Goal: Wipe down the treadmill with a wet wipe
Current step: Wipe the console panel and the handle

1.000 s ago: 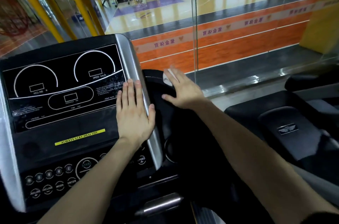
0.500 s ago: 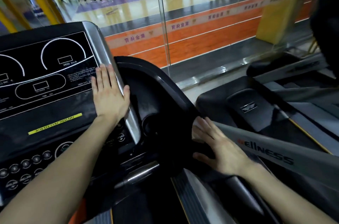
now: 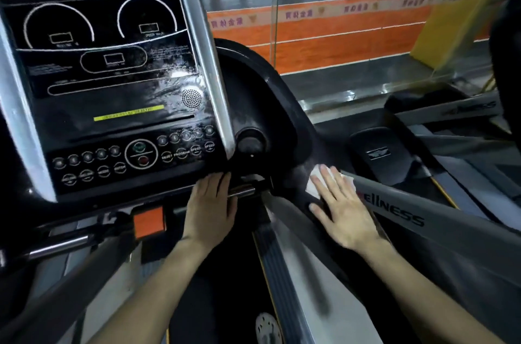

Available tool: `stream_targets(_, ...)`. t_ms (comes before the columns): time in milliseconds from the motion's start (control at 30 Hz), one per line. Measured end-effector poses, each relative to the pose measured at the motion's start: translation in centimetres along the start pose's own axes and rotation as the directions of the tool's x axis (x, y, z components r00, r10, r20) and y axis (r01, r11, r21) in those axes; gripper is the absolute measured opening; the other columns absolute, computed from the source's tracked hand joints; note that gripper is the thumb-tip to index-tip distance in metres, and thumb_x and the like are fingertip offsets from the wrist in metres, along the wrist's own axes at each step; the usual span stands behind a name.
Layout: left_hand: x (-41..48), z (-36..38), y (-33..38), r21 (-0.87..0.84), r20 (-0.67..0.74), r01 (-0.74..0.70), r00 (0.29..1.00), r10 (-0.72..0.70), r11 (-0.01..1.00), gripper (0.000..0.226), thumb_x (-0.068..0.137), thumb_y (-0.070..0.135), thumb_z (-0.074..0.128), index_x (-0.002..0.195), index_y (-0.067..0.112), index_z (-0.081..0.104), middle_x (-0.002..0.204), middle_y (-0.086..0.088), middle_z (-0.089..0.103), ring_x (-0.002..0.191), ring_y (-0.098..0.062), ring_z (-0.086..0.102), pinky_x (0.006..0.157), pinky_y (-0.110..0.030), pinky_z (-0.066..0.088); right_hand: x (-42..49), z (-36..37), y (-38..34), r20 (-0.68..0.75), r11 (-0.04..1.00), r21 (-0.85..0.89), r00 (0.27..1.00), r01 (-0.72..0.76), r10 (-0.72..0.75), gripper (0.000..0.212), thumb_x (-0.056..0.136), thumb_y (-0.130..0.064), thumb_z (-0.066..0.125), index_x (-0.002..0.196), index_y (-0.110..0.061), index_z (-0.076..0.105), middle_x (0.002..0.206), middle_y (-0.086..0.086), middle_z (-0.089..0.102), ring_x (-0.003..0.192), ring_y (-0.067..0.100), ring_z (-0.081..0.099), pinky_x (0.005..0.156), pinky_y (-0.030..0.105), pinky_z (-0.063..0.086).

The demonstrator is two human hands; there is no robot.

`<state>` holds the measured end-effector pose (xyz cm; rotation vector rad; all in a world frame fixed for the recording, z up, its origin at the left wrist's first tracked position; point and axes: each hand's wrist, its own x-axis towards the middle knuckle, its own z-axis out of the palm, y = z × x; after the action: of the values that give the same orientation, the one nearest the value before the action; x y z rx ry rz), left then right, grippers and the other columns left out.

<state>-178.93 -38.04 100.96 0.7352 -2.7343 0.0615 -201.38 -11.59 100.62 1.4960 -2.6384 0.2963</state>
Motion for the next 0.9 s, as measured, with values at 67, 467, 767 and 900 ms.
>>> stream_targets(67, -2.3, 0.9, -0.7, 0.028, 0.087, 0.066, 0.994, -0.069, 0.997, 0.069, 0.099, 0.041, 0.059, 0.156, 0.004, 0.047, 0.152, -0.015, 0.055, 0.14, -0.033, 0.049, 0.124, -0.048, 0.033, -0.4, 0.7, -1.3, -0.012, 0.995, -0.018, 0.995, -0.096, 0.096, 0.077, 0.111, -0.057, 0.037, 0.171, -0.025, 0.001, 0.178, -0.003, -0.015, 0.164, 0.021, -0.016, 0.134, 0.05, 0.006)
stream_targets(467, -3.4, 0.3, -2.7, -0.069, 0.399, 0.082, 0.916, -0.047, 0.994, 0.1, 0.094, 0.036, 0.059, 0.171, 0.016, -0.002, 0.179, -0.001, 0.0, 0.164, -0.023, 0.007, 0.134, -0.04, 0.004, 4.0, 1.3, -3.5, -0.103, 0.96, -0.173, 0.973, -0.22, 0.204, 0.077, 0.109, -0.055, 0.019, 0.171, -0.015, 0.0, 0.179, 0.01, -0.007, 0.165, 0.033, -0.003, 0.133, 0.054, 0.011)
stream_targets(767, -2.7, -0.1, -2.9, -0.04, 0.357, 0.112, 0.93, -0.091, 0.993, 0.085, 0.093, 0.032, 0.057, 0.169, 0.023, 0.02, 0.173, 0.005, 0.029, 0.152, -0.02, 0.032, 0.124, -0.04, 0.024, 8.9, 1.2, -5.4, 0.037, 0.971, -0.226, 0.996, 0.082, -0.076, 0.073, 0.11, -0.055, 0.016, 0.169, -0.012, 0.025, 0.178, 0.005, 0.015, 0.166, 0.022, -0.001, 0.134, 0.047, 0.006)
stream_targets(900, -2.0, 0.1, -3.5, -0.031, 0.315, 0.103, 0.945, -0.088, 0.994, 0.07, 0.098, 0.035, 0.055, 0.164, 0.026, 0.032, 0.163, 0.007, 0.046, 0.139, -0.021, 0.044, 0.115, -0.041, 0.031, 11.1, 1.4, -7.0, 0.087, 0.972, -0.233, 0.996, 0.011, 0.01, 0.083, 0.108, -0.065, 0.009, 0.164, -0.009, 0.036, 0.175, 0.009, 0.026, 0.165, 0.025, 0.007, 0.134, 0.047, 0.002)
